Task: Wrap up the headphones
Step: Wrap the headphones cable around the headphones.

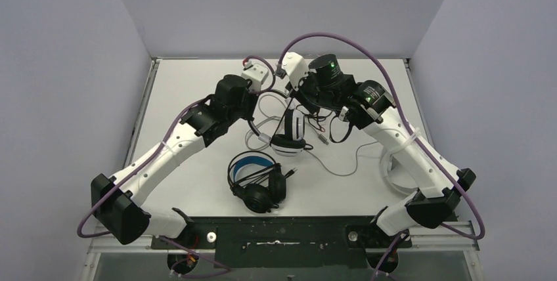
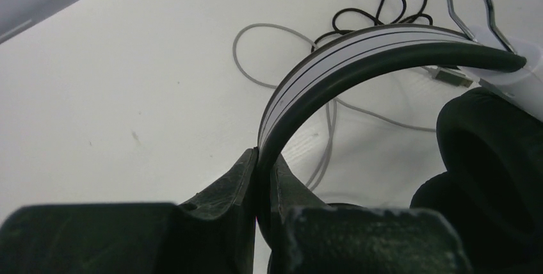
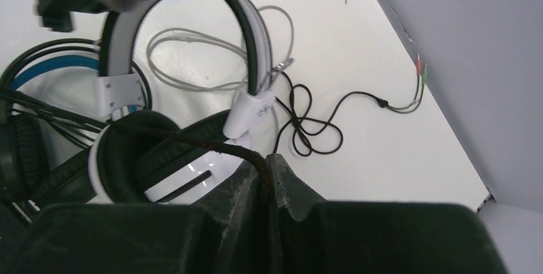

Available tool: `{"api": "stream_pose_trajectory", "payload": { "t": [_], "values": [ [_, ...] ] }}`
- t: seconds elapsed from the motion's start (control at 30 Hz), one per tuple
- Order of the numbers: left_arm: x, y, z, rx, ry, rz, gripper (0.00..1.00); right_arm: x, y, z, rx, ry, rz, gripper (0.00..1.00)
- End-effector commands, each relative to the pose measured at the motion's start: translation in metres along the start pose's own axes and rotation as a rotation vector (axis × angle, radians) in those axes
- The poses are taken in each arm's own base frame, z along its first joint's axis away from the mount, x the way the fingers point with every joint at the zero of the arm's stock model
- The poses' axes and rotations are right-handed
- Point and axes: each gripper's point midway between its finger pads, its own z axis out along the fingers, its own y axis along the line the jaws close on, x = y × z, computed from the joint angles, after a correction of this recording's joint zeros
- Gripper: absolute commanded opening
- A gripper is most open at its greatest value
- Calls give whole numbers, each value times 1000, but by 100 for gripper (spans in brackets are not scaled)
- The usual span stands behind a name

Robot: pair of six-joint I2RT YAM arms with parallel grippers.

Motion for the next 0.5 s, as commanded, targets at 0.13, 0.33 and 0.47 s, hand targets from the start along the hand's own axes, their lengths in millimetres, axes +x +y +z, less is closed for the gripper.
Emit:
{"api": "stream_pose_trajectory", "payload": {
  "t": [0.13,0.33,0.47],
  "values": [
    [-38,-14,-51,105,-47,-155,0,5,-46,2,112,-72,75,6],
    [-43,-26,-74,196,-47,-223,0,27,-48,20,87,-53,127,8],
    [-45,-25,-86,204,3,-318,0,41,-44,30,66,-68,183,12]
  ]
}}
